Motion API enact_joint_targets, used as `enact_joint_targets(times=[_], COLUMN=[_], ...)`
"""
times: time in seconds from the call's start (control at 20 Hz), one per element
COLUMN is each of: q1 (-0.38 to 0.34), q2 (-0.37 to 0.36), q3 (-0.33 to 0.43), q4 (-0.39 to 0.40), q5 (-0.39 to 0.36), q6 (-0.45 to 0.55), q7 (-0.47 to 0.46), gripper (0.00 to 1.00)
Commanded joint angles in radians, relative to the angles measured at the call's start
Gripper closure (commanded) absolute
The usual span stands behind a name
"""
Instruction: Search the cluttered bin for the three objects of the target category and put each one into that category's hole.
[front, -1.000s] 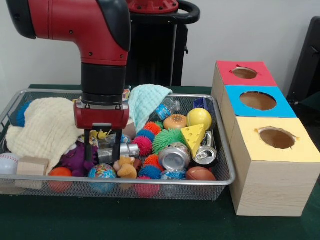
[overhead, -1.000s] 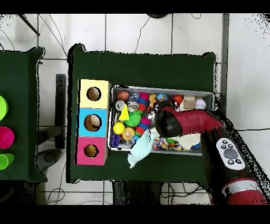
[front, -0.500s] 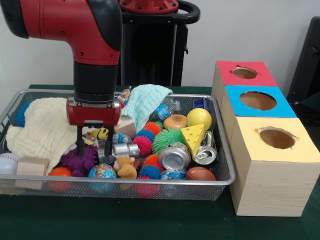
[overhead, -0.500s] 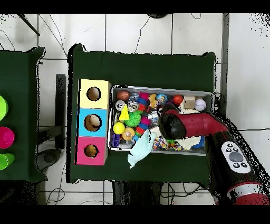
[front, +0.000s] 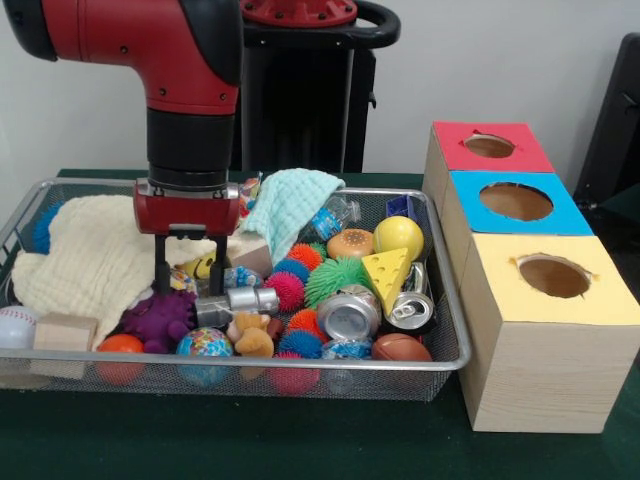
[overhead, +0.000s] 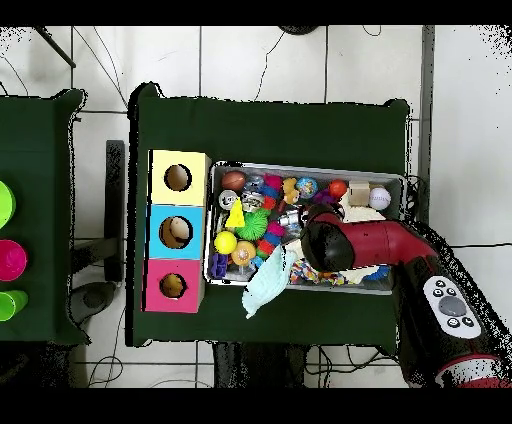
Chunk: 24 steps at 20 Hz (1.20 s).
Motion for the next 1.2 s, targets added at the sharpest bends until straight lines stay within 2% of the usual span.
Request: enact_joint_targets(times=[0.05, 1.2], q1=[0.008, 0.035], q2=[-0.003, 0.04], q3=[0.076, 0.11], q4=[0.073, 0.05], q5=[0.024, 0.048], q6=[0.1, -0.004], q7=[-0.03, 0.049], gripper=[0.0, 0.0])
